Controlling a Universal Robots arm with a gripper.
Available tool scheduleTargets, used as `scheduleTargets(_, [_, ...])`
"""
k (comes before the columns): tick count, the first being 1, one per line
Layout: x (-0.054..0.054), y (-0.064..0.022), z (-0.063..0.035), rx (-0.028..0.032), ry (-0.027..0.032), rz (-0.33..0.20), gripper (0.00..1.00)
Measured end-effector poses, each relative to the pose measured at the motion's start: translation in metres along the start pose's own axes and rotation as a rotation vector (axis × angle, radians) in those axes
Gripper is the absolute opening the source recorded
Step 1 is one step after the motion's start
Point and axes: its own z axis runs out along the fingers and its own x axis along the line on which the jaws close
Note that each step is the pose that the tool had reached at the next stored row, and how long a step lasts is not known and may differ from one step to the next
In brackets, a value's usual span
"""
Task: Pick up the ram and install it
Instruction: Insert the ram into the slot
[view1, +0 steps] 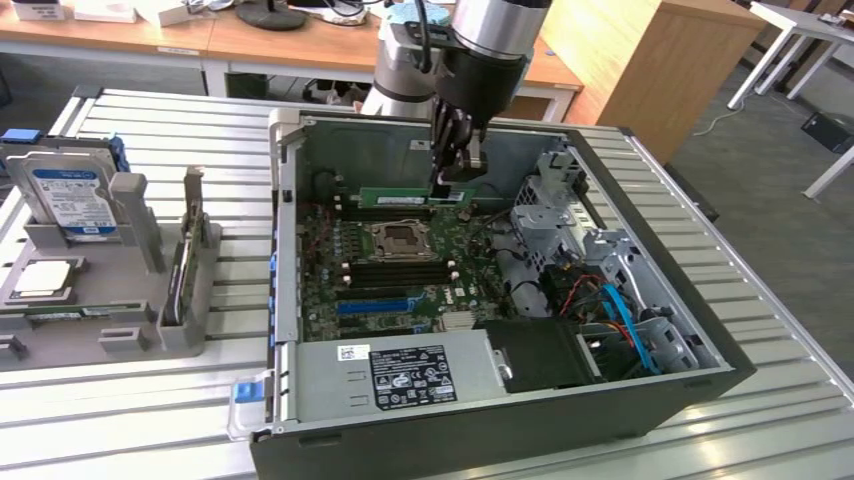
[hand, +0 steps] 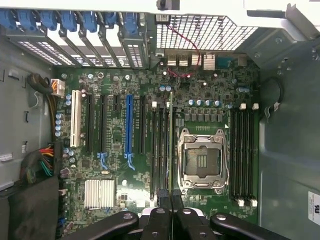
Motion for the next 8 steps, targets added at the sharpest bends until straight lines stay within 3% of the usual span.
scheduleTargets(8, [0.0002,-0.0004,0.0106,0.0008,0.0001,0.000,0.12])
